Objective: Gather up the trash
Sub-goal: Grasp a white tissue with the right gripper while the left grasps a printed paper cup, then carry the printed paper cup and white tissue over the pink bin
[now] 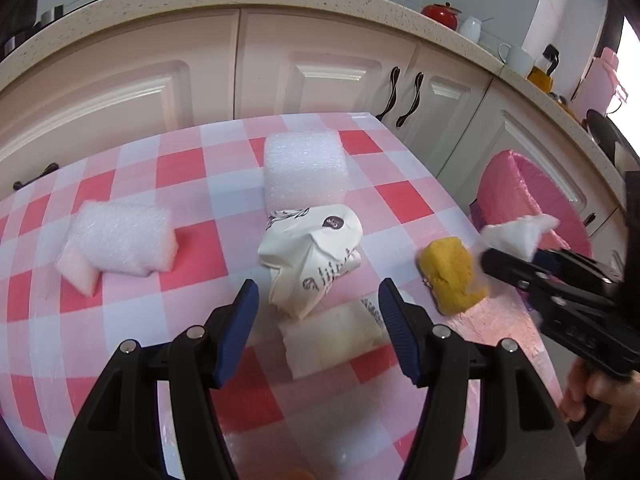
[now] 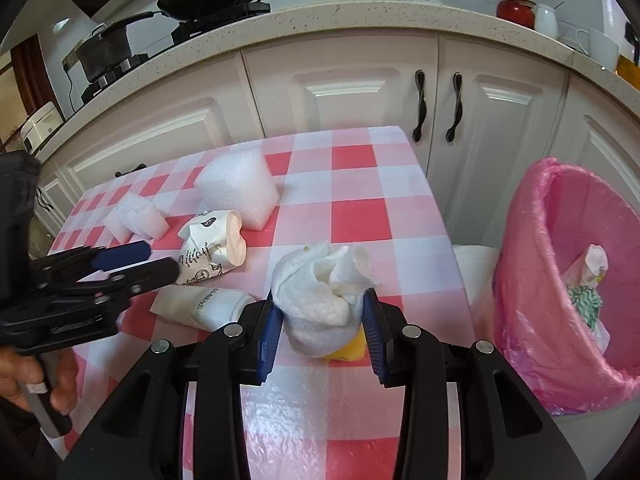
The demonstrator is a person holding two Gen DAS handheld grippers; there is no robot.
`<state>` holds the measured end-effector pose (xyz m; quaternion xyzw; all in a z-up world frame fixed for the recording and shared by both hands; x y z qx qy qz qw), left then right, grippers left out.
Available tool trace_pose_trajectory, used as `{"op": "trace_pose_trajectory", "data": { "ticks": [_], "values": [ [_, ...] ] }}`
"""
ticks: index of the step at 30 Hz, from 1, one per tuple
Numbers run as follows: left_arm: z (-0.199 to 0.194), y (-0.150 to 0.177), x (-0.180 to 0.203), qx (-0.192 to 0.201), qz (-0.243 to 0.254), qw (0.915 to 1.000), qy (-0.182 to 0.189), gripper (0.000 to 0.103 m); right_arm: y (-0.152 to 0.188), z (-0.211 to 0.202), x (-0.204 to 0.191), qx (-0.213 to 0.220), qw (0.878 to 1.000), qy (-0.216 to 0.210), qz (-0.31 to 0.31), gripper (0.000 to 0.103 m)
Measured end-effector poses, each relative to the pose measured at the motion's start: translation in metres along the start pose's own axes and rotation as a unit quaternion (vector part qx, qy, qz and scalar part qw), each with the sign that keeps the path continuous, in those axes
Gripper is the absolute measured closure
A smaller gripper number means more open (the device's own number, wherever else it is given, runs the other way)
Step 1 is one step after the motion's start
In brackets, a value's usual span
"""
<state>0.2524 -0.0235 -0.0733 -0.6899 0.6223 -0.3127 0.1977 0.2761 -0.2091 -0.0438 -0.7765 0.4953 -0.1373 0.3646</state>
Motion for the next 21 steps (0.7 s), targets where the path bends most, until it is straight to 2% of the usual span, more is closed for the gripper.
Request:
{"op": "trace_pose_trajectory", "data": {
  "ticks": [4, 6, 8, 12, 21],
  "values": [
    [0.012, -0.004, 0.004, -0.008, 0.013, 0.9999, -0.005, 0.045, 0.001, -0.007, 0.004, 0.003, 1.000, 0.000, 0.000, 0.067],
    [0.019, -0.006, 0.007, -0.013, 0.022, 0.9996, -0.009, 0.053, 0.002, -0.010, 0.005, 0.003, 1.000, -0.001, 0.000, 0.067],
    [0.025, -0.007, 0.009, -0.017, 0.031, 0.9993, -0.014, 0.058, 0.003, -0.012, 0.007, 0.002, 1.000, -0.002, 0.001, 0.067],
    [0.033, -0.007, 0.009, -0.026, 0.038, 0.9986, -0.023, 0.079, 0.005, -0.014, 0.010, 0.002, 1.000, -0.001, 0.005, 0.067],
    [0.020, 0.005, 0.011, -0.025, 0.010, 0.9990, -0.035, 0.083, 0.009, -0.019, 0.015, 0.004, 1.000, 0.001, 0.009, 0.067]
  ]
}}
Point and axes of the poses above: each gripper's, at about its wrist camera, not at the fingertips, and z roughly the way its jaws point, x to its right, y to its underside, the point moved 2 cm from there along z, roughly the way its jaws point, and after that the axes turned 4 degrees about x, right-handed, at the moved point
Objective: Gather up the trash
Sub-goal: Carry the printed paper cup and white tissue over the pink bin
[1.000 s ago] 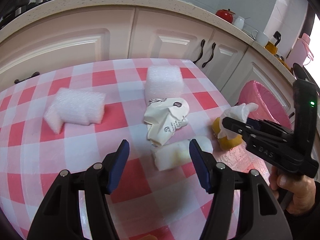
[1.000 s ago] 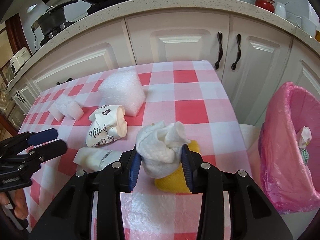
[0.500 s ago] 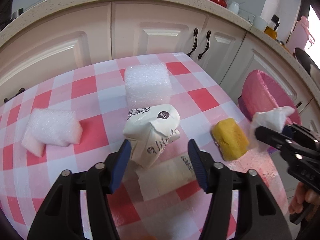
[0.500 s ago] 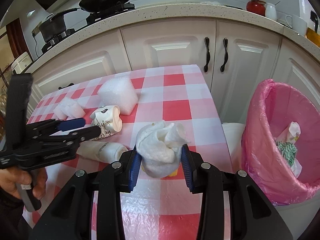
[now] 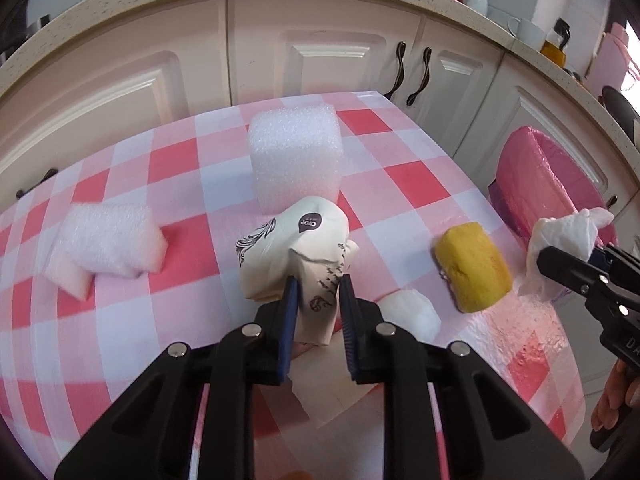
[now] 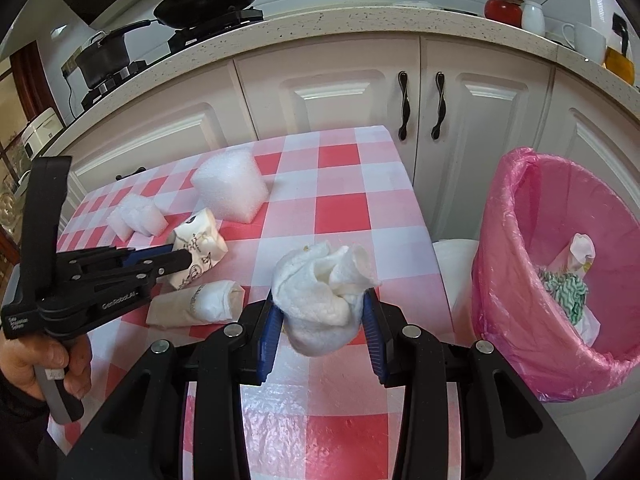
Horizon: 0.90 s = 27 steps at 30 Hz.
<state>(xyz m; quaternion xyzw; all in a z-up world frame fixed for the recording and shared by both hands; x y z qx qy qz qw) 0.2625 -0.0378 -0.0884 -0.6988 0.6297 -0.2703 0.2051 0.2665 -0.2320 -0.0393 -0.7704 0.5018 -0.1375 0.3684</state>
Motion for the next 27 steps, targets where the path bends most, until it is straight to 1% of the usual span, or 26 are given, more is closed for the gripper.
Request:
{"op": "trace_pose_trajectory", "data": {
  "ticks": [3, 12, 18, 27],
  "values": [
    [-0.008, 0.006, 0.007, 0.003, -0.011, 0.9999, 0.005, 0.083, 0.002, -0.004, 0.004, 0.001, 1.000, 0.002, 0.003, 0.067],
    [-0.027, 0.018, 0.044, 0.009, -0.001, 0.9995, 0.030, 0.084, 0.011, -0.022, 0.019, 0.009, 1.000, 0.011, 0.010, 0.067],
    [-0.037, 0.015, 0.059, 0.017, 0.007, 0.9990, 0.042, 0.084, 0.014, -0.039, 0.032, 0.017, 1.000, 0.019, 0.016, 0.067],
    [-0.054, -0.002, 0.082, 0.038, 0.025, 0.9975, 0.054, 0.084, 0.014, -0.060, 0.051, 0.032, 0.999, 0.031, 0.025, 0.067]
  ]
}}
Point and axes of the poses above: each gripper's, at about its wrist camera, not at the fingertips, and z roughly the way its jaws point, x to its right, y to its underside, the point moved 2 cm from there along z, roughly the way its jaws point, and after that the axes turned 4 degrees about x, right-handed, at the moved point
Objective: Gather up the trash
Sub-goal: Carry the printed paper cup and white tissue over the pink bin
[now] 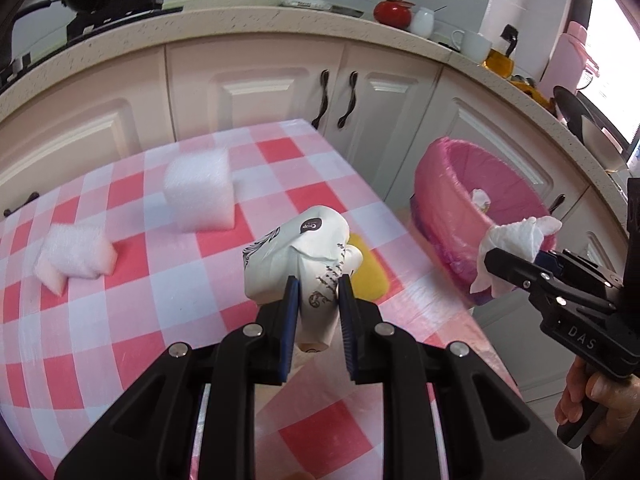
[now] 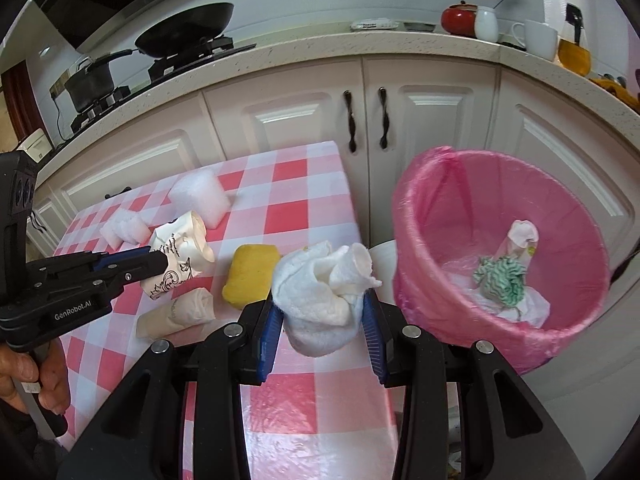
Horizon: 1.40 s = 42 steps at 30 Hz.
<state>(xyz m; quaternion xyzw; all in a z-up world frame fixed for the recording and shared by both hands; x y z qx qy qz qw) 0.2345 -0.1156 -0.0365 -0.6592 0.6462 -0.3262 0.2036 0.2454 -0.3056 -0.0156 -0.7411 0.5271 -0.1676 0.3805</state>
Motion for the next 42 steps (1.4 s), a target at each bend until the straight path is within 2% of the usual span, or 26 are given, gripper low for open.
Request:
{"op": "trace_pose_trajectory", "data": {
  "ticks": [13, 22, 34, 42],
  "values": [
    [0.001, -0.022, 0.036, 0.013, 0.027, 0.9993, 0.020, 0.084, -0.012, -0.022, 0.037, 0.027, 0.999, 0.027, 0.021, 0.067],
    [0.008, -0.041, 0.071, 0.024, 0.046, 0.9980, 0.035, 0.084, -0.020, -0.034, 0.075, 0.051, 0.993, 0.095, 0.043, 0.067],
    [0.020, -0.069, 0.133, 0.046, 0.076, 0.9930, 0.077, 0.084, -0.027, -0.039, 0.122, 0.065, 0.984, 0.149, 0.076, 0.067],
    [0.033, -0.083, 0.169, 0.046, 0.087, 0.9883, 0.117, 0.083, -0.032, -0.040, 0.148, 0.072, 0.981, 0.162, 0.083, 0.066]
  ]
}}
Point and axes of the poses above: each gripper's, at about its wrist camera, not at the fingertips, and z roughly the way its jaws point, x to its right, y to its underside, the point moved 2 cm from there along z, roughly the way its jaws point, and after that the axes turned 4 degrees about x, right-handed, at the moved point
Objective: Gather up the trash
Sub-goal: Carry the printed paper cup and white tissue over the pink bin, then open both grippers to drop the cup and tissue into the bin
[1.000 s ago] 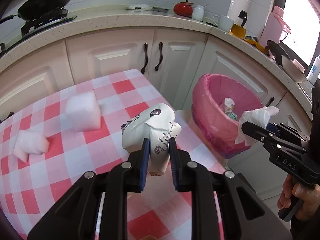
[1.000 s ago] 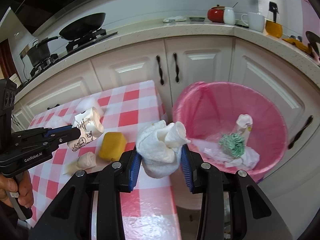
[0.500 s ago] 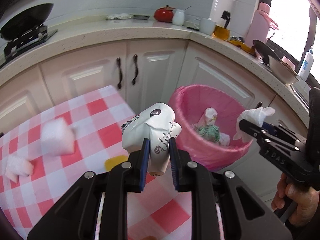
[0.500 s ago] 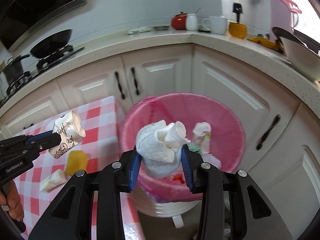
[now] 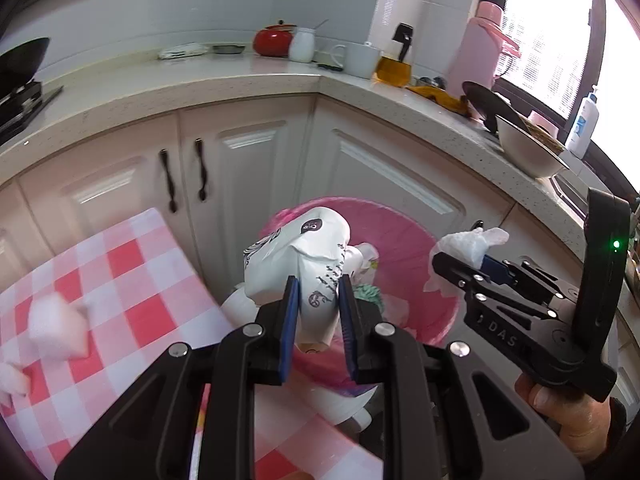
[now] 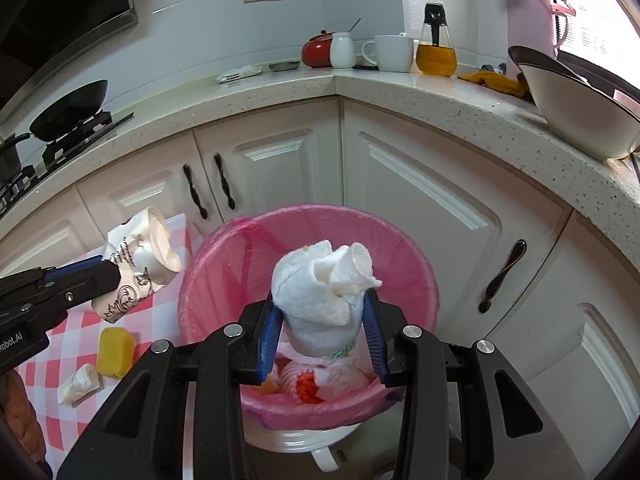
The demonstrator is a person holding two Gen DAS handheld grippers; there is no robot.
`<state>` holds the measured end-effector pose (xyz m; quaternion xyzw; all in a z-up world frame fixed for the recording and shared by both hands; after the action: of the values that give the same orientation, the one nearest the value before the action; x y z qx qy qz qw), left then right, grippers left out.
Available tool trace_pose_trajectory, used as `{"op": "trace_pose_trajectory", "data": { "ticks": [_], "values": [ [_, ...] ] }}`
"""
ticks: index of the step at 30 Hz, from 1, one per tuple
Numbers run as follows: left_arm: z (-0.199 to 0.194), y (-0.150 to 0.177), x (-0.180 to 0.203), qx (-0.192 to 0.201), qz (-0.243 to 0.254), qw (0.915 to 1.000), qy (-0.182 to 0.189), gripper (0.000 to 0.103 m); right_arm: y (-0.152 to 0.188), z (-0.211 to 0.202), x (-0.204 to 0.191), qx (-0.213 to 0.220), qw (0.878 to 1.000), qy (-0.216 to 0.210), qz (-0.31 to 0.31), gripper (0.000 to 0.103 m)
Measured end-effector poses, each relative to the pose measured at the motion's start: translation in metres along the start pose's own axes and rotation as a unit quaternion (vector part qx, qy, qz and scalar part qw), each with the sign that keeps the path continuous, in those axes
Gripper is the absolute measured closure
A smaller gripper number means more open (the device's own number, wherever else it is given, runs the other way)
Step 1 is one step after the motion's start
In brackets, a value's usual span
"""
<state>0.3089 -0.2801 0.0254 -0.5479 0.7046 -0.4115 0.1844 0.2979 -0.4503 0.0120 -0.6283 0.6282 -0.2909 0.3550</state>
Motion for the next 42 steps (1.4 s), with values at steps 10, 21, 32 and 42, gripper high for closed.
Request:
{"op": "trace_pose_trajectory", "data": {
  "ticks": [10, 21, 32, 42],
  "values": [
    [0.029, -0.016, 0.018, -0.005, -0.006, 0.9996, 0.028, 0.084, -0.011, 0.011, 0.016, 0.005, 1.000, 0.006, 0.001, 0.064],
    [0.039, -0.016, 0.016, -0.013, -0.009, 0.9995, 0.028, 0.083, -0.012, 0.019, 0.024, 0.004, 1.000, 0.012, 0.007, 0.039],
    [0.018, -0.007, -0.007, -0.003, -0.030, 0.9995, 0.013, 0.073, -0.003, 0.011, 0.021, 0.005, 1.000, 0.015, 0.005, 0.036],
    [-0.024, 0.027, -0.033, 0.010, -0.035, 0.9991, -0.019, 0.059, 0.020, -0.014, 0.006, 0.005, 1.000, 0.008, 0.012, 0.031]
  ]
}}
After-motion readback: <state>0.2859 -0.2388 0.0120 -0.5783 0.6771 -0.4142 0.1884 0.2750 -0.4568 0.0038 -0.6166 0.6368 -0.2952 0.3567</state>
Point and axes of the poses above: each gripper's, at about its wrist camera, not at the fingertips, and z roughly the way its jaws point, x to its right, y to its underside, the point moved 2 cm from there along z, roughly the way its jaws point, and after that the axes turned 4 degrees about x, right-handed, at the moved point
